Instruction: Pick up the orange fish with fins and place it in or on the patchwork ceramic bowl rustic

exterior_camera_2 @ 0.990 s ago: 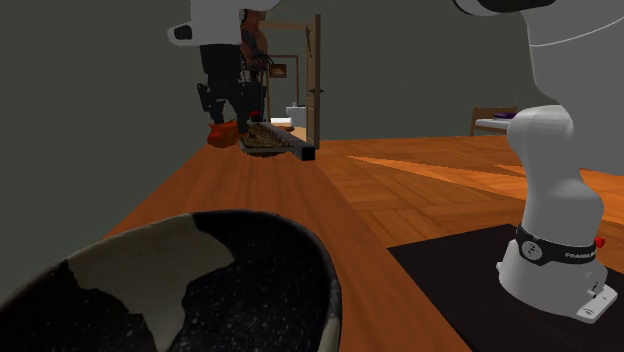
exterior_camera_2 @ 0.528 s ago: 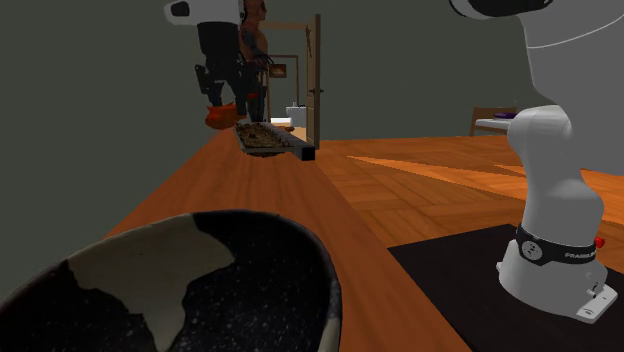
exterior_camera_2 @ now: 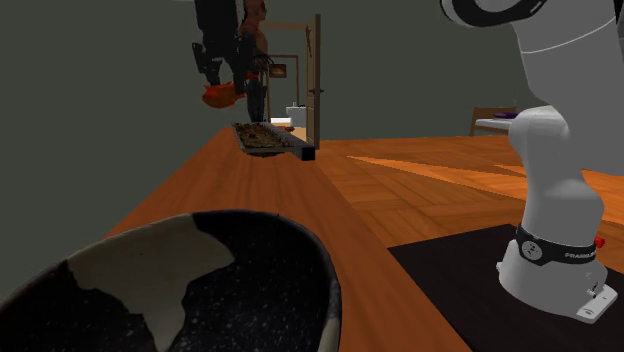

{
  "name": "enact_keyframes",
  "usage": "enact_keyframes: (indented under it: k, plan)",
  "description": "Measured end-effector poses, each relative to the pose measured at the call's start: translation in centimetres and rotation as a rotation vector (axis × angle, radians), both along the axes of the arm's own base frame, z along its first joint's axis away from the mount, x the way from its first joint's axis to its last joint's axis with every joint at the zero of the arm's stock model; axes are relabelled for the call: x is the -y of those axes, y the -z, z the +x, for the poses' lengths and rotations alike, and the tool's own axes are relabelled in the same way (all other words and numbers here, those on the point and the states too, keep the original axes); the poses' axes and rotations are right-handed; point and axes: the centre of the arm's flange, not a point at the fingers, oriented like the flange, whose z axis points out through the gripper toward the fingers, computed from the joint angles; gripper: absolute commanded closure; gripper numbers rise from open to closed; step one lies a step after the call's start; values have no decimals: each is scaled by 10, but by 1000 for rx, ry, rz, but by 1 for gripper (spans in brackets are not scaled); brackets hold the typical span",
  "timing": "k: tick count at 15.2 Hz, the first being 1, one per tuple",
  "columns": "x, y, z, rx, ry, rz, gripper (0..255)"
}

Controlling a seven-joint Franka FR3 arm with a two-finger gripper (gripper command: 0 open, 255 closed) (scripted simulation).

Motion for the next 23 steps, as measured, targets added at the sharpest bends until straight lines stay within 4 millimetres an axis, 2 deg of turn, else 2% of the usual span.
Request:
enact_keyframes:
  k: [2,5,8,9,17,23]
  plan:
    - [-7,-5,2,0,0,0,255]
    - [-38,-5,5,0,0,1,255]
    - [-76,-6,5,-1,-1,1,255]
    - [-95,-5,10,-1,-2,1,255]
    - [-200,-6,22,-1,-1,0,255]
    - [-272,-3,28,-1,-2,1,255]
